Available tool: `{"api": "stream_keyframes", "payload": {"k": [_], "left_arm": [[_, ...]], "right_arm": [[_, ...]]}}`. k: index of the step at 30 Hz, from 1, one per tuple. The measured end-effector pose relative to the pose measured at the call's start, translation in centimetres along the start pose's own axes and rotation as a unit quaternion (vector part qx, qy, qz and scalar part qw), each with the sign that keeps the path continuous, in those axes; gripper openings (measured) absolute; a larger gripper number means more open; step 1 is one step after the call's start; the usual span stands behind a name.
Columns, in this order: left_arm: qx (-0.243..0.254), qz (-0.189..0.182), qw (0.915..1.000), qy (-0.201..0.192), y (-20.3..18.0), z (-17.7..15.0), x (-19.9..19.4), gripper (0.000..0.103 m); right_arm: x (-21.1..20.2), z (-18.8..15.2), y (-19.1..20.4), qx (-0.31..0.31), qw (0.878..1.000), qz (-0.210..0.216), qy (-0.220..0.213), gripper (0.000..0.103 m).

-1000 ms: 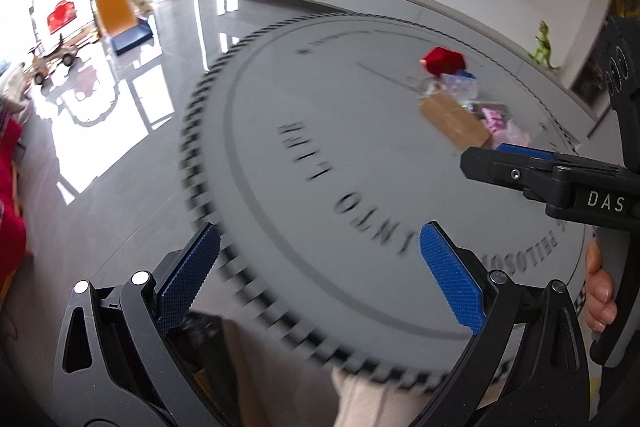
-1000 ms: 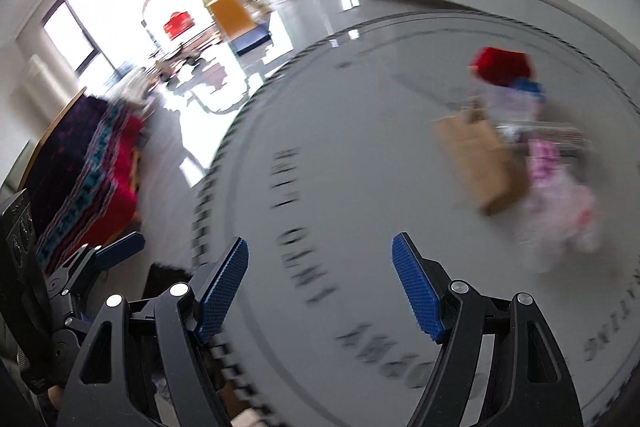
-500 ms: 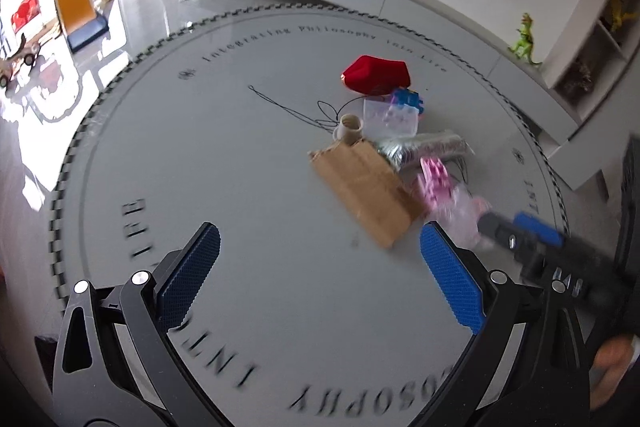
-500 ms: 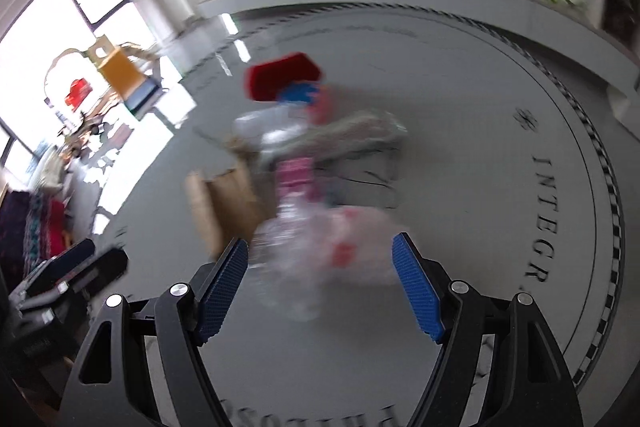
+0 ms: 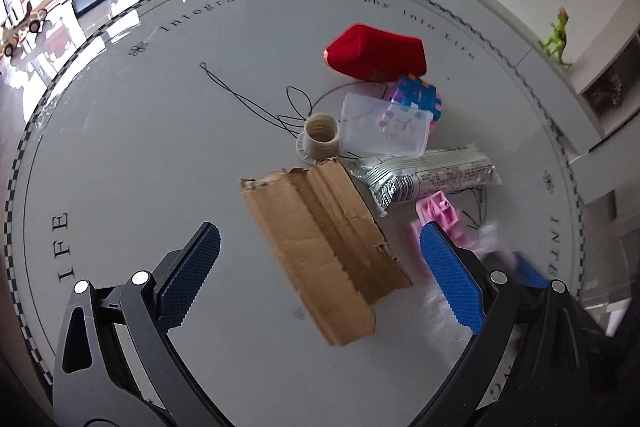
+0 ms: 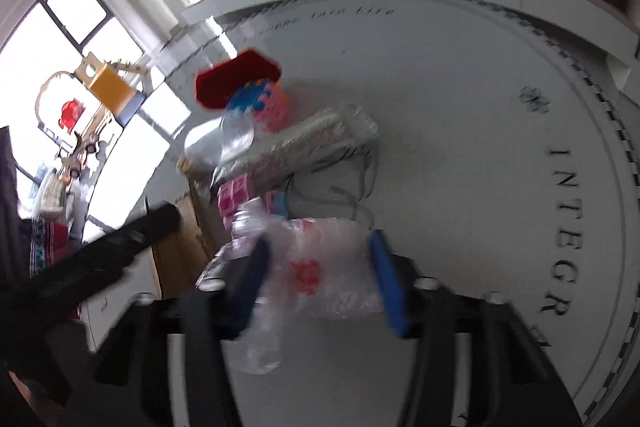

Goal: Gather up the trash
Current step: 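Grasp the cardboard piece with the left tool while the right tool grasps a plastic bag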

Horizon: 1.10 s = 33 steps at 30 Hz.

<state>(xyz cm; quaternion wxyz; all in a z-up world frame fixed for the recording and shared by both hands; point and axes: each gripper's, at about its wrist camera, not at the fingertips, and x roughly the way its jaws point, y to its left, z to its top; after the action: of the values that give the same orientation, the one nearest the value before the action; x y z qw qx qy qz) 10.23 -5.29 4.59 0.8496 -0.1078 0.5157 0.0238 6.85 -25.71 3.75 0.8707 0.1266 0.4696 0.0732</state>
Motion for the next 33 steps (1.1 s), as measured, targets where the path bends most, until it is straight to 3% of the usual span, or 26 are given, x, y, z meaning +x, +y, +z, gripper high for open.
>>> {"api": "stream_keyframes", "payload": {"k": [5,11,13,15,18,24,33], "left_arm": [[-0.006,0.022,0.9997,0.011,0.0,-0.2,1.4,0.097],[0.012,0.042,0.9989,0.020,-0.2,-1.0,2.9,0.094],[0.037,0.050,0.9980,0.010,-0.5,-1.4,2.8,0.084],[0.057,0.061,0.9966,0.000,-0.6,-1.8,2.3,0.050],[0.048,0.014,0.9987,0.007,0.7,-2.1,1.4,0.038],[0.059,-0.015,0.9980,-0.012,2.8,-4.5,-2.2,0.036],[0.054,-0.028,0.9970,-0.049,7.8,-8.5,-7.2,0.036]], "right_arm": [[-2.0,0.4,-1.6,0.021,0.999,0.001,-0.036,0.040],[-2.8,0.1,-2.2,0.037,0.999,0.010,-0.037,0.041],[-3.1,0.1,-1.9,0.037,0.999,0.012,-0.037,0.041],[-3.1,0.4,-1.4,0.036,0.999,0.014,-0.038,0.041],[-3.7,0.3,-0.9,0.032,0.998,0.017,-0.041,0.041],[-5.4,-0.7,0.7,0.024,0.998,0.023,-0.047,0.041],[-7.2,-3.5,6.1,-0.011,0.998,0.044,-0.046,0.041]]}}
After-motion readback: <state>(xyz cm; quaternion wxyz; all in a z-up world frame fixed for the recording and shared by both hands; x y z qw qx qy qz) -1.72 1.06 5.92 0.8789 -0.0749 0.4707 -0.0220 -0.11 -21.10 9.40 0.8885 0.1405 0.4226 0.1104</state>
